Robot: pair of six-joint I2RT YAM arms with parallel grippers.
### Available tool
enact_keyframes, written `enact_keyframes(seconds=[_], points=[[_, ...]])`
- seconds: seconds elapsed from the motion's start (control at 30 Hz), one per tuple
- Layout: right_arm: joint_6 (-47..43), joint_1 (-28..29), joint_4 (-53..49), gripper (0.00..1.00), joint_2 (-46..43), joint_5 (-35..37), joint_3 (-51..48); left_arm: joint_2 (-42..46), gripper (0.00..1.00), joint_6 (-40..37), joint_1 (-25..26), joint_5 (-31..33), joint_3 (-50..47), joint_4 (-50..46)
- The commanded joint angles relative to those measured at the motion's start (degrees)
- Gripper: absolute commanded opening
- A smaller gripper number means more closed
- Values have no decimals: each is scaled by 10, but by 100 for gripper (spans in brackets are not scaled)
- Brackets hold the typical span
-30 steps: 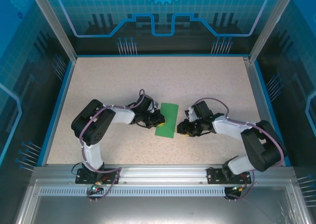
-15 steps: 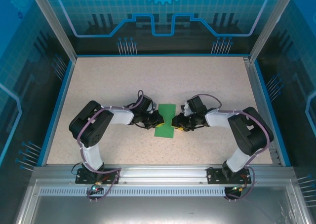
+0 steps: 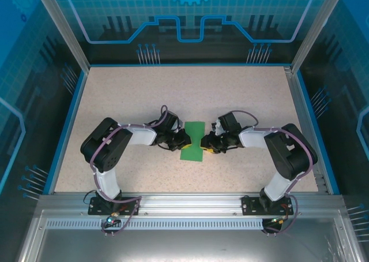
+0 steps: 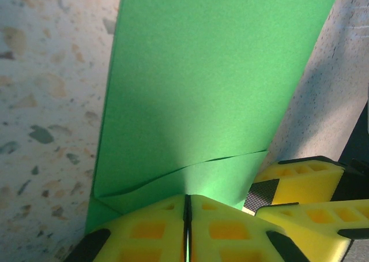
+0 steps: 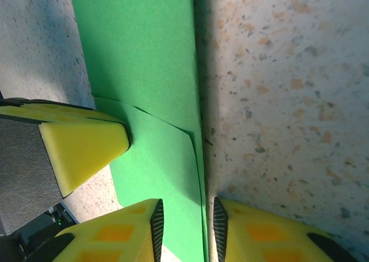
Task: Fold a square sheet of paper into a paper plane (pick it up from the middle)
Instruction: Turn over the paper at the center of the table.
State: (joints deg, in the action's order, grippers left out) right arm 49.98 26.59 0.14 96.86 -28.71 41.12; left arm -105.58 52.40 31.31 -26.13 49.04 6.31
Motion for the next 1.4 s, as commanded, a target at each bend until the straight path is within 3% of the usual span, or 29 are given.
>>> enact_keyframes(seconds=[0.0, 0.97, 1.2, 1.37], points=[[4, 10, 21, 32, 26, -11, 15, 9, 11, -14, 1, 20, 5, -31], [5, 11, 56, 34, 22, -36, 4, 26, 11, -12, -4, 37, -6, -33], [-10, 24, 48, 30, 32, -35, 19, 33, 12, -7, -4, 25, -9, -20], [-13, 25, 54, 21, 35, -44, 25, 74, 12, -6, -4, 45, -25, -15]])
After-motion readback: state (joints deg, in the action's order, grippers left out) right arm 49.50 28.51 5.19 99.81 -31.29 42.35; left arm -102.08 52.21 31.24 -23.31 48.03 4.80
